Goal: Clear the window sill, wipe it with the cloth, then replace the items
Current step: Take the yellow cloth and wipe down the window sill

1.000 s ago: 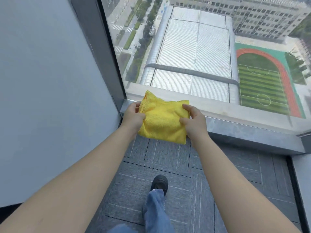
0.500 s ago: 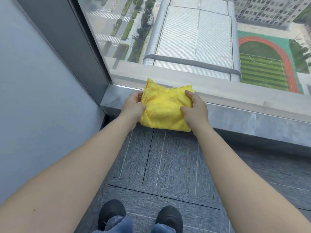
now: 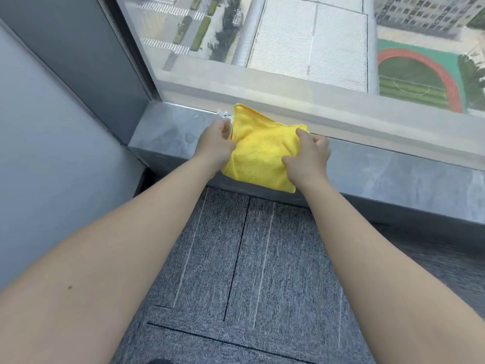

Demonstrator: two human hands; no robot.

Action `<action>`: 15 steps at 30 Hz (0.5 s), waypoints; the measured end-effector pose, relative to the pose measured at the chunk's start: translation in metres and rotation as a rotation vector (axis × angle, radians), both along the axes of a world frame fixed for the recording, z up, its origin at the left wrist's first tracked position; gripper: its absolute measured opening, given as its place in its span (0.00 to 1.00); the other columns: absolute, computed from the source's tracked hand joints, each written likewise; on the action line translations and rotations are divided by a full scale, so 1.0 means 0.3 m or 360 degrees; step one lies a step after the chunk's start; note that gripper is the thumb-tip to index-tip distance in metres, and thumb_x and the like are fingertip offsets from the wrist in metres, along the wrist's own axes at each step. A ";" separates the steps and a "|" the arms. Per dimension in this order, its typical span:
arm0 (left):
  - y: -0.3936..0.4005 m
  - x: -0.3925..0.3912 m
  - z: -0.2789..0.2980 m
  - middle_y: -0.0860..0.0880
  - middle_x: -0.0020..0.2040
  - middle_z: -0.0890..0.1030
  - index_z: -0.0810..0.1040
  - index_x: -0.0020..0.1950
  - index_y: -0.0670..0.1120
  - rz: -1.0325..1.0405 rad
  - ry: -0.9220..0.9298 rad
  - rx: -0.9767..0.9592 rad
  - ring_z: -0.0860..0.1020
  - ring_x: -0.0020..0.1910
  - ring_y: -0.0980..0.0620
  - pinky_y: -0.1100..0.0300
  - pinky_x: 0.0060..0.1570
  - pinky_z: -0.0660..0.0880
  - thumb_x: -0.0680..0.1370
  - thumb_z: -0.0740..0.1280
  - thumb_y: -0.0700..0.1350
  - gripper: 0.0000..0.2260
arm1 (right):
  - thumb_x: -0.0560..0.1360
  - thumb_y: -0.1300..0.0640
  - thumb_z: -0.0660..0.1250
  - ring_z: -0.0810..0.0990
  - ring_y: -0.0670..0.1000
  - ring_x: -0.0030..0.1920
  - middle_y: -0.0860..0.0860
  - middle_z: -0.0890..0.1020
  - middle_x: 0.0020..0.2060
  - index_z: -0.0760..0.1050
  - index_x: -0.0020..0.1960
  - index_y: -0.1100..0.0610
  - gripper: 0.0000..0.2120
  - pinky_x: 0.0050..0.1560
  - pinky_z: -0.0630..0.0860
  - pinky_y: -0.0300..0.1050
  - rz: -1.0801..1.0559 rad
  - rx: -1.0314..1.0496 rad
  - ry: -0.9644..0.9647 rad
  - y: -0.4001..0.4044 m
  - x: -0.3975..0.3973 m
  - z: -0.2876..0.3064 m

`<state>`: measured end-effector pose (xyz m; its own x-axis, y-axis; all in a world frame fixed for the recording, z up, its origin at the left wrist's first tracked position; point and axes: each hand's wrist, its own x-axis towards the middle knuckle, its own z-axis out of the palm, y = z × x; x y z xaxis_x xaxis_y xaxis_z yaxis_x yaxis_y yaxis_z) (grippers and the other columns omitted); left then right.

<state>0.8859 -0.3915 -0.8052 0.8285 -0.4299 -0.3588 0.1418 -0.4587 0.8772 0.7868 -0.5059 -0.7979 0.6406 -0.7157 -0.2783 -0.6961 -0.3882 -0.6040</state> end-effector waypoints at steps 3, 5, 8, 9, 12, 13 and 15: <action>0.032 0.001 -0.010 0.43 0.64 0.74 0.69 0.65 0.40 -0.0011 -0.0222 0.0214 0.71 0.64 0.48 0.57 0.62 0.67 0.74 0.61 0.33 0.18 | 0.75 0.61 0.61 0.58 0.59 0.71 0.58 0.56 0.73 0.60 0.72 0.57 0.27 0.70 0.57 0.49 0.0141 -0.0280 0.0104 0.037 0.008 -0.002; 0.064 0.011 -0.016 0.42 0.66 0.72 0.70 0.64 0.41 0.0002 -0.0389 0.0365 0.68 0.66 0.46 0.60 0.61 0.63 0.74 0.60 0.36 0.18 | 0.76 0.59 0.61 0.54 0.58 0.74 0.57 0.54 0.75 0.59 0.73 0.56 0.27 0.73 0.53 0.50 0.0383 -0.0358 0.0069 0.061 0.031 -0.009; 0.115 0.034 -0.037 0.43 0.67 0.71 0.72 0.62 0.42 -0.0097 -0.0637 0.0590 0.64 0.68 0.43 0.57 0.65 0.58 0.75 0.59 0.39 0.16 | 0.78 0.49 0.58 0.44 0.59 0.77 0.52 0.48 0.78 0.53 0.75 0.47 0.28 0.74 0.42 0.59 0.0732 -0.0435 0.0241 0.089 0.083 -0.038; 0.132 0.041 -0.047 0.43 0.68 0.70 0.72 0.63 0.42 -0.0129 -0.0692 0.0658 0.62 0.69 0.43 0.56 0.66 0.56 0.76 0.59 0.41 0.15 | 0.78 0.45 0.56 0.40 0.61 0.77 0.50 0.44 0.78 0.50 0.75 0.44 0.28 0.73 0.39 0.64 0.0794 -0.0406 0.0344 0.095 0.094 -0.053; 0.179 0.053 -0.079 0.44 0.73 0.64 0.70 0.65 0.44 -0.0180 -0.0696 0.0832 0.55 0.74 0.43 0.53 0.71 0.51 0.77 0.58 0.43 0.17 | 0.76 0.36 0.49 0.32 0.63 0.75 0.48 0.37 0.77 0.42 0.75 0.40 0.30 0.68 0.33 0.71 0.0857 -0.0358 0.0598 0.110 0.096 -0.114; 0.194 0.054 -0.088 0.44 0.74 0.62 0.68 0.67 0.44 -0.0191 -0.0690 0.0867 0.53 0.74 0.43 0.52 0.72 0.50 0.77 0.57 0.43 0.17 | 0.76 0.35 0.48 0.32 0.63 0.74 0.48 0.36 0.77 0.40 0.75 0.40 0.31 0.67 0.33 0.72 0.0857 -0.0407 0.0635 0.114 0.092 -0.133; 0.222 0.058 -0.106 0.43 0.75 0.60 0.66 0.69 0.44 -0.0217 -0.0718 0.0885 0.53 0.75 0.43 0.51 0.73 0.49 0.78 0.57 0.43 0.19 | 0.76 0.35 0.46 0.33 0.63 0.75 0.49 0.36 0.77 0.37 0.75 0.44 0.33 0.68 0.34 0.71 0.0810 -0.0492 0.0637 0.121 0.099 -0.155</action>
